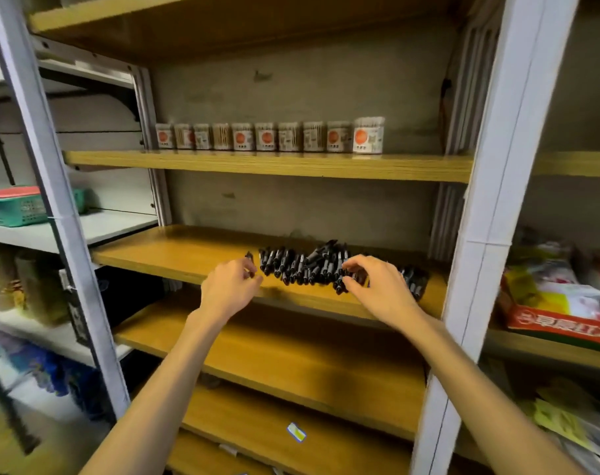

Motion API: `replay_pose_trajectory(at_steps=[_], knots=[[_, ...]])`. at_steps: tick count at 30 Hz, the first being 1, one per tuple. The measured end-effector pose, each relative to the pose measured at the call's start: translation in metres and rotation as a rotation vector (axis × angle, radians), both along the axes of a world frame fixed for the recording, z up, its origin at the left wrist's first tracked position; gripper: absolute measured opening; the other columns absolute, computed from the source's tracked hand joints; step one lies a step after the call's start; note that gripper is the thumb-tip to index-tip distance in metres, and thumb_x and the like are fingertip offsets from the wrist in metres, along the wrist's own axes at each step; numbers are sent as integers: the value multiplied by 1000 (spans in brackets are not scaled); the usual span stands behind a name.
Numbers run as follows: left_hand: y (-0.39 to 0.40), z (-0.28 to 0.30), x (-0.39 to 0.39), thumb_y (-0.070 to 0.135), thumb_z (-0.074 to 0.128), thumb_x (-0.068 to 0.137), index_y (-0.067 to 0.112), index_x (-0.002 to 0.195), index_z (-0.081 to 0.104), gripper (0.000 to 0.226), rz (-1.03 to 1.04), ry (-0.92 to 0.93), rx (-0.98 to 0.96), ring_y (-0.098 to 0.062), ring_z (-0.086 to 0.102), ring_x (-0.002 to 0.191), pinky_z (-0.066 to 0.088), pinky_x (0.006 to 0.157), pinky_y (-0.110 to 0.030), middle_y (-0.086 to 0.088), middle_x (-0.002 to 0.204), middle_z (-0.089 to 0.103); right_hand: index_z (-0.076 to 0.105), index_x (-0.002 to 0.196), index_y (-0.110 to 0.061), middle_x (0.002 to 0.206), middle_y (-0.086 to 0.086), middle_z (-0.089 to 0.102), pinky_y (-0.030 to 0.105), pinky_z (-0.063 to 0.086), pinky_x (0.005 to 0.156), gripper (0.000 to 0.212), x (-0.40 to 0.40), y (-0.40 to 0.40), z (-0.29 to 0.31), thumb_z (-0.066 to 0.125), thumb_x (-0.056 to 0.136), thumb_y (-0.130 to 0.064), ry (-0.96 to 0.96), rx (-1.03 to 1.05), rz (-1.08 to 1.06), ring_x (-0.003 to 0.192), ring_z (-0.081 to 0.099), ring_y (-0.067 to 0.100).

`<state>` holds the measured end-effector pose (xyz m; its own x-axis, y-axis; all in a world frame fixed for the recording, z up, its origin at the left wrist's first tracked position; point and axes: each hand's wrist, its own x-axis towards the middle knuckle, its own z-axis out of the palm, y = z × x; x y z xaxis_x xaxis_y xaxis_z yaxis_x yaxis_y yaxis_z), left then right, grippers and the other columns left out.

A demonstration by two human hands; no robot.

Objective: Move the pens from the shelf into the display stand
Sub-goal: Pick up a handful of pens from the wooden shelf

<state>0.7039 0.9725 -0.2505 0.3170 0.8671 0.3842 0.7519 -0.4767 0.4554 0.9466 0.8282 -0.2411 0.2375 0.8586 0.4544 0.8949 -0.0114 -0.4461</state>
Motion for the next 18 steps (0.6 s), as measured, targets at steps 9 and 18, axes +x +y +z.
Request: replay_pose_trajectory(at_steps=[9,18], knots=[[83,-16,26,47,61,96,15,105,64,33,213,97,10,-25,58,77,43,64,-30,-2,82,62,62,126,-30,123,-7,63,39,50,99,27,18,46,3,62,99,-32,-4,-10,7,113,60,14],[138,-20,43,53,53,99,15,92,58,39,209,336,-63,-19,62,75,56,71,-30,-1,85,62,64,126,-28,122,-8,63,34,46,98,26,23,69,4,61,100,-32,-4,1,-48,119,55,14]])
